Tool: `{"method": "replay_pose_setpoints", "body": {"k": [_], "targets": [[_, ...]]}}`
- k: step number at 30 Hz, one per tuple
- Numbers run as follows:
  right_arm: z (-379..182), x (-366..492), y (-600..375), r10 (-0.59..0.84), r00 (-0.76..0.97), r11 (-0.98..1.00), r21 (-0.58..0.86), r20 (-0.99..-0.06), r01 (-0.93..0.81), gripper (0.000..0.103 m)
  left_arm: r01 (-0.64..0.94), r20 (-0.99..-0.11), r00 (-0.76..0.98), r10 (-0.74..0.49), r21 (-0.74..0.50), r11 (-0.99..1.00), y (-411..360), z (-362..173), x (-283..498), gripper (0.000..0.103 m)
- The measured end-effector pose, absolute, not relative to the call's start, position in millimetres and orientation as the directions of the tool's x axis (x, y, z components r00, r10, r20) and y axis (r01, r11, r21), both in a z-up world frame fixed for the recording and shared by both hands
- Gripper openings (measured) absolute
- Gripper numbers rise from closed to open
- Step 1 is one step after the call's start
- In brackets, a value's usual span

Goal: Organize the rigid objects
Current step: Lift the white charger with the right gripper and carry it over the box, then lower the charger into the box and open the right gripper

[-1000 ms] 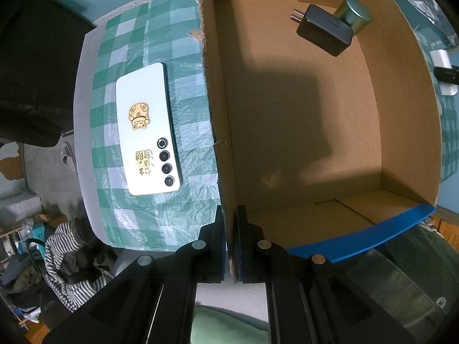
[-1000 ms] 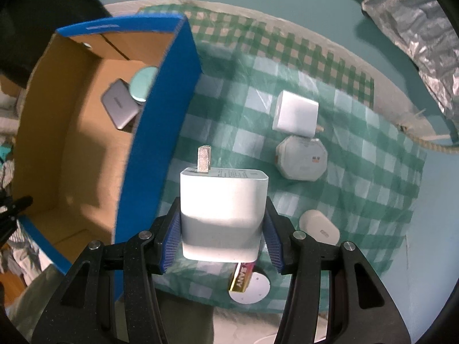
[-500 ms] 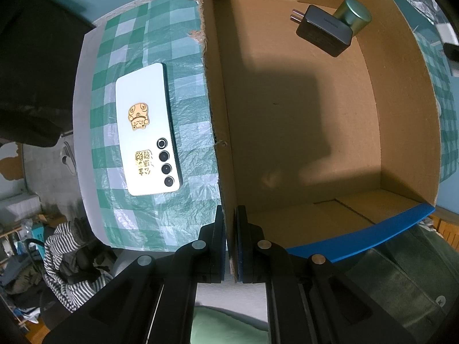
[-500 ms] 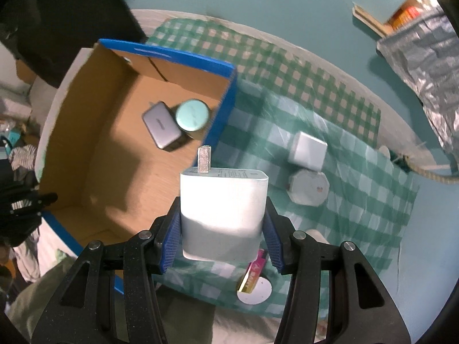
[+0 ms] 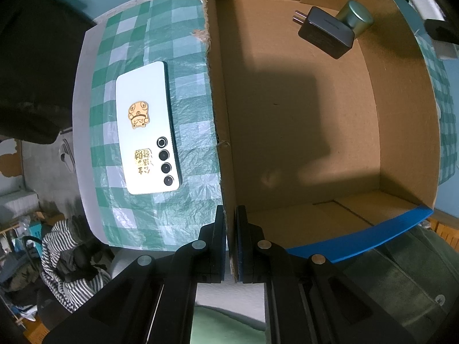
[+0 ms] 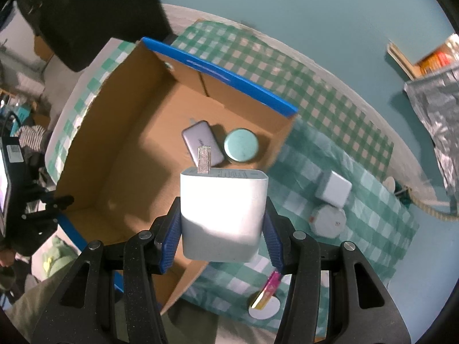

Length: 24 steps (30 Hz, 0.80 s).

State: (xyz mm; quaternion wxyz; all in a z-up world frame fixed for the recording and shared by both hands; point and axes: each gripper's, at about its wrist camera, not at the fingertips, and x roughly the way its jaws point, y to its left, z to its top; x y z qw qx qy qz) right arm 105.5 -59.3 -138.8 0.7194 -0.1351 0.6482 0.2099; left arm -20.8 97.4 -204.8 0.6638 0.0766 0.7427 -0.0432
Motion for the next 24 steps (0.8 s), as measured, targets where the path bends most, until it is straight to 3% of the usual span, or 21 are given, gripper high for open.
{"method": "replay_pose_setpoints", "body": {"k": [24], "targets": [[-227.5, 90.8, -12.2, 0.011, -0.074, 0.749, 0.057, -0.997, -0.66, 0.052, 0.144, -0.992, -0.112, 0.052, 0.035, 0.989, 99.6, -205.5, -19.6, 0.007]]}}
